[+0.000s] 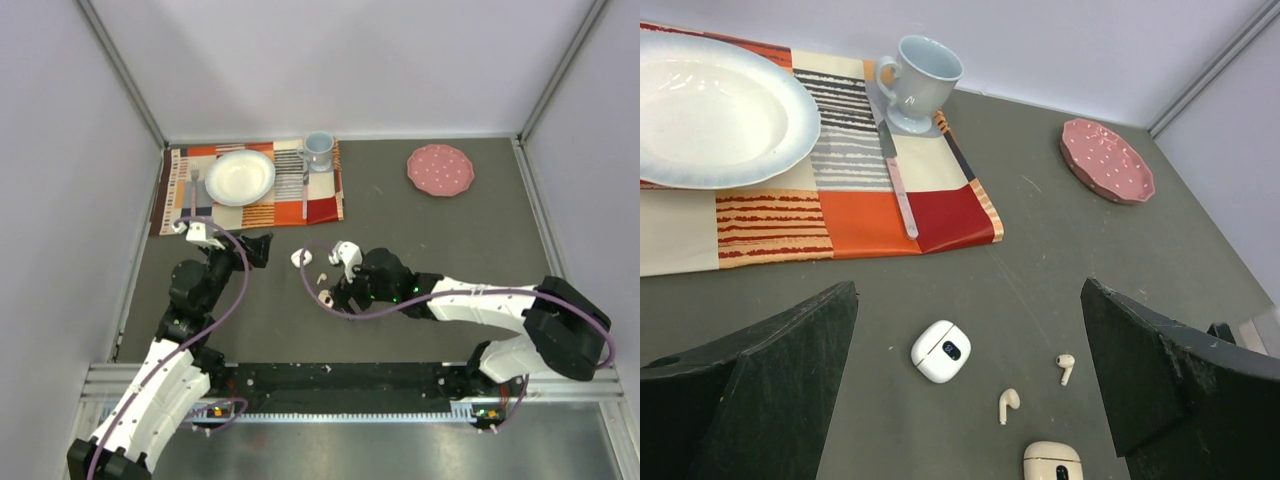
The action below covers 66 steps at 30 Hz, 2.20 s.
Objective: Insert the wireless bluetooth earbuds into the charging case
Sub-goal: Pick up the charging case from the center of the board.
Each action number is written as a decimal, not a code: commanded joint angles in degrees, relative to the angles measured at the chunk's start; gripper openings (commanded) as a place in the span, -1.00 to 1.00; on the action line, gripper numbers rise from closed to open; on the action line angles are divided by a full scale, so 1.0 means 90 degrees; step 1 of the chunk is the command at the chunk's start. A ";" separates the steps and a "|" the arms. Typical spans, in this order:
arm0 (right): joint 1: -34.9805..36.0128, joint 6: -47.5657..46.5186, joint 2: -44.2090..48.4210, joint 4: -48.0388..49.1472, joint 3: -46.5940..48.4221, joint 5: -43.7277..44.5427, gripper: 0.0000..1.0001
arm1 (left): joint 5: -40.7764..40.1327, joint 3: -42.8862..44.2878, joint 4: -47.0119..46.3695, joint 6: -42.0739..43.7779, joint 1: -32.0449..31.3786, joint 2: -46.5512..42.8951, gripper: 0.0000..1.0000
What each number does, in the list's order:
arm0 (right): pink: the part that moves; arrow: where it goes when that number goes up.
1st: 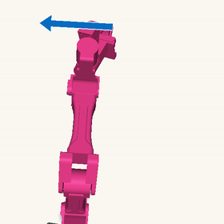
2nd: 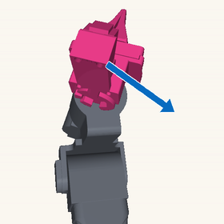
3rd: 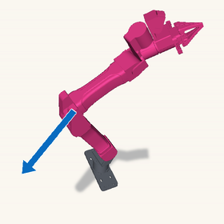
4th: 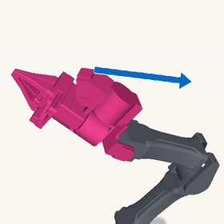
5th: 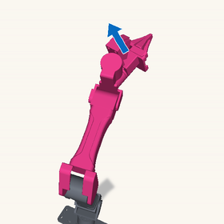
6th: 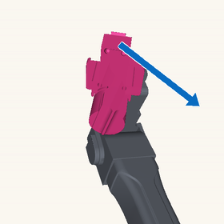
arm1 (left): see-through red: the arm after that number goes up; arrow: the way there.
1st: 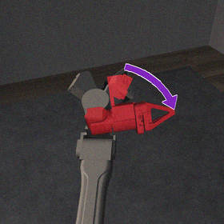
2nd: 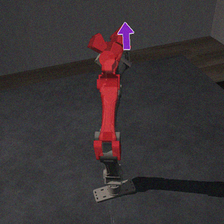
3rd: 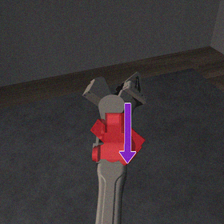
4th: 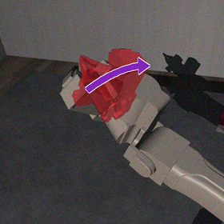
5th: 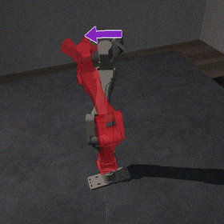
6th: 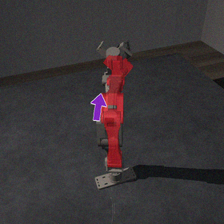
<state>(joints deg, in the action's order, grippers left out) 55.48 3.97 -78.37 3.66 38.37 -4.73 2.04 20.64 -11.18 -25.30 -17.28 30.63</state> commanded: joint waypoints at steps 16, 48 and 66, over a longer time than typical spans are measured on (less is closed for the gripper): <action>0.0066 -0.1925 -0.0911 0.3294 -0.0982 -0.1360 0.58 | -0.0100 -0.0116 -0.0349 0.0204 0.0045 -0.0103 0.98; 0.0066 -0.2033 -0.1693 0.3899 -0.0933 -0.0647 0.23 | -0.0061 -0.0028 -0.0525 0.0282 0.0045 0.0288 0.98; 0.0066 -0.1974 -0.1966 0.3705 -0.0777 -0.1017 0.18 | -0.0081 -0.0087 -0.0525 0.0340 0.0045 0.0268 0.98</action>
<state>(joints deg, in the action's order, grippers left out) 55.51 -14.33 -94.74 36.45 29.21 -12.38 1.61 20.01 -13.28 -23.35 -17.23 33.28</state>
